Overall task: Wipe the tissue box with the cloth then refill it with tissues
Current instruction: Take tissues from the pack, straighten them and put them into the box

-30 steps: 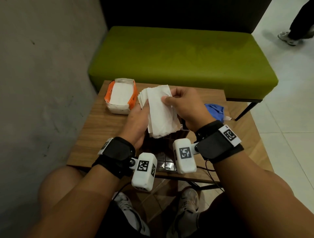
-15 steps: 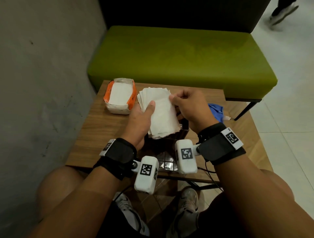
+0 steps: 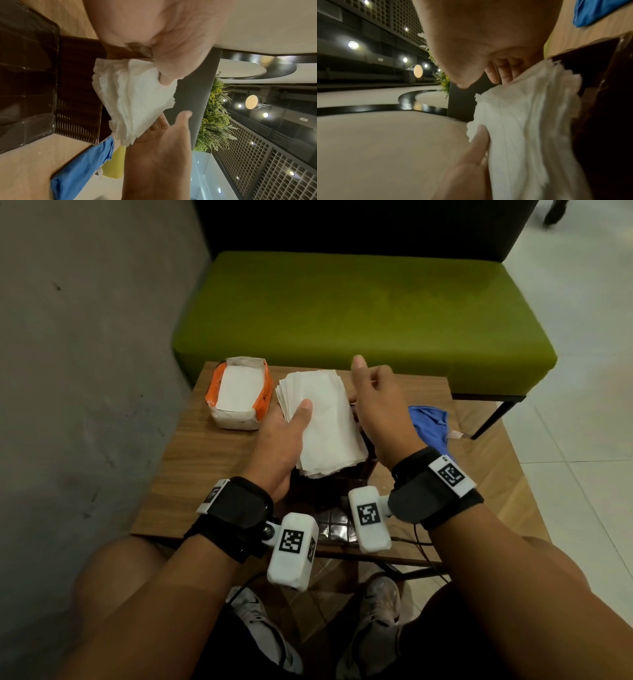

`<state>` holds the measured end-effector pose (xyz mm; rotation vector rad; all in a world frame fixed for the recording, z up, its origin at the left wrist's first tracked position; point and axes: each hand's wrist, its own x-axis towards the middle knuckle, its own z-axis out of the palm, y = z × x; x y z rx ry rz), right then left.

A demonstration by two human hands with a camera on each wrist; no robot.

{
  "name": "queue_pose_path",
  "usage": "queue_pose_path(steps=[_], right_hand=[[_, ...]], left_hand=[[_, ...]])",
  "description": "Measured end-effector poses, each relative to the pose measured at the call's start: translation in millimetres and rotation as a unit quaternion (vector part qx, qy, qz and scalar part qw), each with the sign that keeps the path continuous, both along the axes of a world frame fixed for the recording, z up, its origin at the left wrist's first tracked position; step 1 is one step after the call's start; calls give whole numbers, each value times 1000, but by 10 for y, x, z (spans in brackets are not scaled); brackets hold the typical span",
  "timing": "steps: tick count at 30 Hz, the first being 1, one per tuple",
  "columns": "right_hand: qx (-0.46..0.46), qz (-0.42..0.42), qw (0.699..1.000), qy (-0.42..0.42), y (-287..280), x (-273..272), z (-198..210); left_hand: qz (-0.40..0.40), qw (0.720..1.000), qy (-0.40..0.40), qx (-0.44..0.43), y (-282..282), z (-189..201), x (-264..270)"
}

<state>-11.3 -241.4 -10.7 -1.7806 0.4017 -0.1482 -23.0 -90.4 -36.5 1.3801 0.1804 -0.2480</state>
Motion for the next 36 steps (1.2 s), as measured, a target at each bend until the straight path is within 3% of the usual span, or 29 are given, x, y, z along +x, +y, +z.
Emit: queue_pose_path(steps=[5, 10, 14, 19, 24, 36], right_hand=[[-40, 99, 994, 9, 98, -132, -63], [34, 105, 994, 2, 53, -103, -86], [40, 88, 995, 14, 15, -135, -83], [19, -16, 998, -58, 11, -291, 29], [-62, 39, 995, -74, 40, -393, 4], [-2, 66, 998, -18, -118, -269, 29]], left_hand=[[-1, 1000, -17, -15, -63, 64, 10], [8, 1000, -14, -18, -67, 82, 17], [12, 1000, -24, -8, -61, 73, 40], [35, 999, -30, -8, -63, 68, 53], [43, 999, -31, -9, -67, 73, 34], [22, 999, -35, -18, -36, 24, 11]])
